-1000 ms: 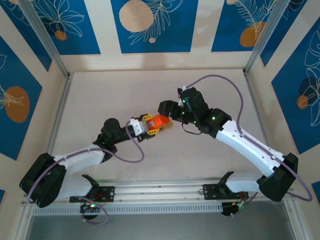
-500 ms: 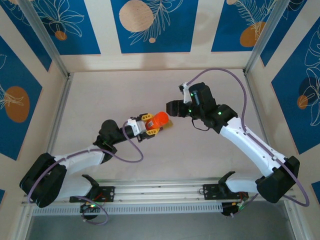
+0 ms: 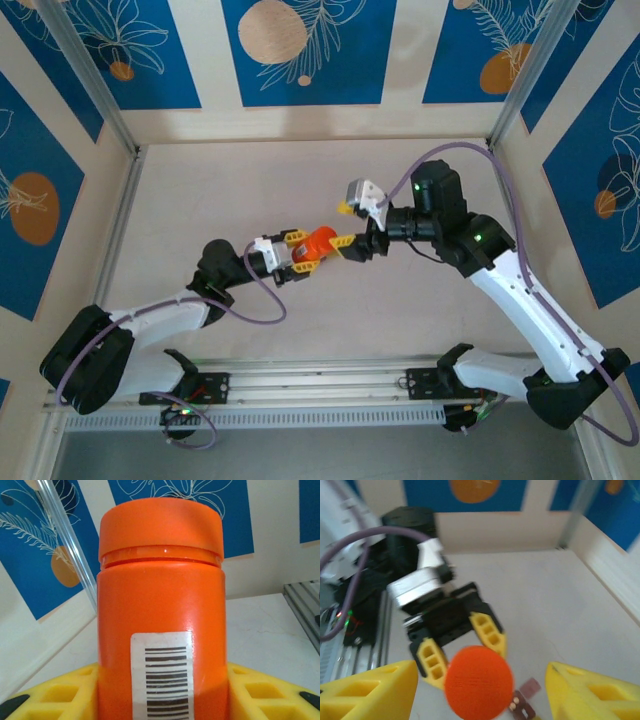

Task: Sort the pills into containers

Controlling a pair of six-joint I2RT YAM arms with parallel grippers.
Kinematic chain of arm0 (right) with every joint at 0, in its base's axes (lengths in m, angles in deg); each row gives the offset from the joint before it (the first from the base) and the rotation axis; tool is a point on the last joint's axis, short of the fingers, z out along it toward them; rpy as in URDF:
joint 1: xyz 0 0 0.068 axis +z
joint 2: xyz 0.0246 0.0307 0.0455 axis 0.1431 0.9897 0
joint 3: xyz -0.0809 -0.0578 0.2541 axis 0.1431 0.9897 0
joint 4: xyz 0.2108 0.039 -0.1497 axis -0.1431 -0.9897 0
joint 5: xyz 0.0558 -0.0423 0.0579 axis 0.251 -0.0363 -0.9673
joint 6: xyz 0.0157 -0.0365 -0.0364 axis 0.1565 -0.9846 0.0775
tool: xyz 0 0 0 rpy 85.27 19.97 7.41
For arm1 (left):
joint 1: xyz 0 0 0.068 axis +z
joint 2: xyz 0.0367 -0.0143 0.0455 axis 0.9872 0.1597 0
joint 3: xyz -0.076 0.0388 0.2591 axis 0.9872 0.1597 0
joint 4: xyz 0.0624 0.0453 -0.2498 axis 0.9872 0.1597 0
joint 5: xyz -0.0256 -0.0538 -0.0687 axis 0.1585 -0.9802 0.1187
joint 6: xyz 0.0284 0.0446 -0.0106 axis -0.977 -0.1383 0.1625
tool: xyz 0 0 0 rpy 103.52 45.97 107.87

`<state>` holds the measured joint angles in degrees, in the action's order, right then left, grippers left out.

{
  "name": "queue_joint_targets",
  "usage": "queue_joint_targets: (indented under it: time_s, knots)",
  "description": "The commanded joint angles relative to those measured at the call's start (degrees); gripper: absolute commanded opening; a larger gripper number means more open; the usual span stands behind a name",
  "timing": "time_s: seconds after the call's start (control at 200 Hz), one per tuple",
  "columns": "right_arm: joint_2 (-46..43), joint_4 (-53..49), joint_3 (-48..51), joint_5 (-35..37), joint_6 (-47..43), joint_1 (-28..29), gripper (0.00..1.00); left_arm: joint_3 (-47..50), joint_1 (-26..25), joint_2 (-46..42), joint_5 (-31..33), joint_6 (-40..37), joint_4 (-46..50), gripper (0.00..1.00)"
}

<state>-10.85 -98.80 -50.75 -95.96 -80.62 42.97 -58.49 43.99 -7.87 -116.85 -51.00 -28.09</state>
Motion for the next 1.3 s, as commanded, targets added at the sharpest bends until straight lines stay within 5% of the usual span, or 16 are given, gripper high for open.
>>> queue_joint_targets:
  time_s: [0.0, 0.485, 0.74, 0.9, 1.295]
  knots:
    - [0.7, -0.7, 1.1, -6.9, -10.8, 1.6, 0.67, -1.6, 0.4, 0.0, -4.5, 1.4, -2.1, 0.0]
    - [9.4, -12.5, -3.9, -7.5, -21.2, 2.3, 0.66, -1.6, 0.4, 0.3, -7.8, 3.3, -3.9, 0.0]
    - [9.7, -9.9, -2.6, -5.7, -18.8, 2.3, 0.42, -1.6, 0.4, 0.2, -6.8, 3.4, -4.2, 0.0]
    - [10.0, -5.5, -1.0, 0.3, -8.8, 2.6, 0.36, -1.3, 0.4, -0.6, -3.5, 2.2, -4.3, 0.0]
    - [16.1, -7.3, -1.1, 17.9, 39.8, 3.1, 0.41, -2.3, 0.3, -1.6, 2.3, -3.3, -3.9, 0.0]
